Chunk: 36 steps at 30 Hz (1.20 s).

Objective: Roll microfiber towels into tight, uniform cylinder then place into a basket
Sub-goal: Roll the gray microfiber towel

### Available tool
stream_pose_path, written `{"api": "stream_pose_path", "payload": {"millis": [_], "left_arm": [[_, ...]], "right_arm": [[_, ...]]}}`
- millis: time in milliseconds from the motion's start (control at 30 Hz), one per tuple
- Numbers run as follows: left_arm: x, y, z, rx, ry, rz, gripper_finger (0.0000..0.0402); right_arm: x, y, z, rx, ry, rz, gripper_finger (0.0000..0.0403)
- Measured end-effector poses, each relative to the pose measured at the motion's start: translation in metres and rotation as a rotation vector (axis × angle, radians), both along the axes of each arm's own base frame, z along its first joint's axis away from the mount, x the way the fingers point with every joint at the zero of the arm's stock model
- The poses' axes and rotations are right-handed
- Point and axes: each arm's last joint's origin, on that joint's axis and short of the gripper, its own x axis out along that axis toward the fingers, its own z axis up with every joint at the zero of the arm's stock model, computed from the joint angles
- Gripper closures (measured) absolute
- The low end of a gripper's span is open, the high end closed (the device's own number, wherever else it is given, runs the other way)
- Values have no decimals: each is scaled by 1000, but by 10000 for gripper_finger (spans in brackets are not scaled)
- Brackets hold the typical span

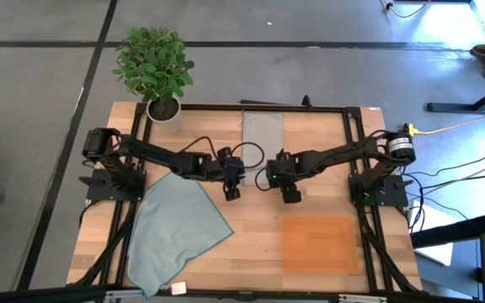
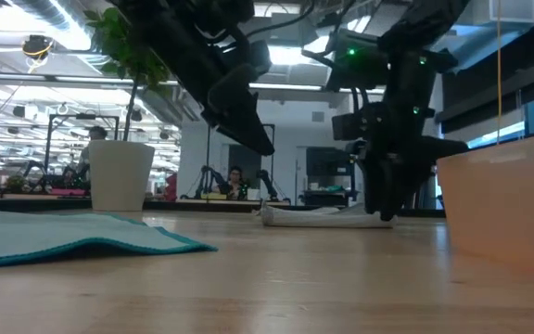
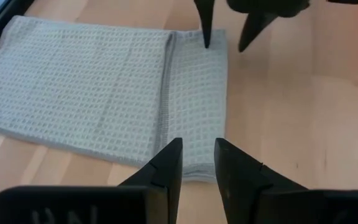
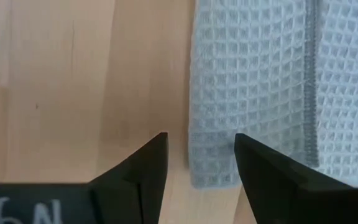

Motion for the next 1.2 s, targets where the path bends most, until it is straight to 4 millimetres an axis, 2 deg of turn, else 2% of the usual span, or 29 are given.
{"api": "stream_pose_path", "payload": {"millis": [200,433,600,800,933,1200], "left_arm": [[0,-2,0,-5,-3,-2,317],[0,-3,0,-33,-12,18,317],[0,-3,0,-35,-12,16,317],[1,-8,-1,-23,-5,-11,317],[2,-22,-9,33,39,-111,317],[8,-35,-34,39,100,-148,317]], "right_arm": [[-6,0,-10,-8,-3,-1,217],[-6,0,-12,2,-28,-55,224],[-4,0,-12,10,-53,-80,279],[-3,0,-12,22,-75,-130,385],[-3,-1,-12,48,-73,-130,387],[-3,-6,-12,85,-72,-139,394]]}}
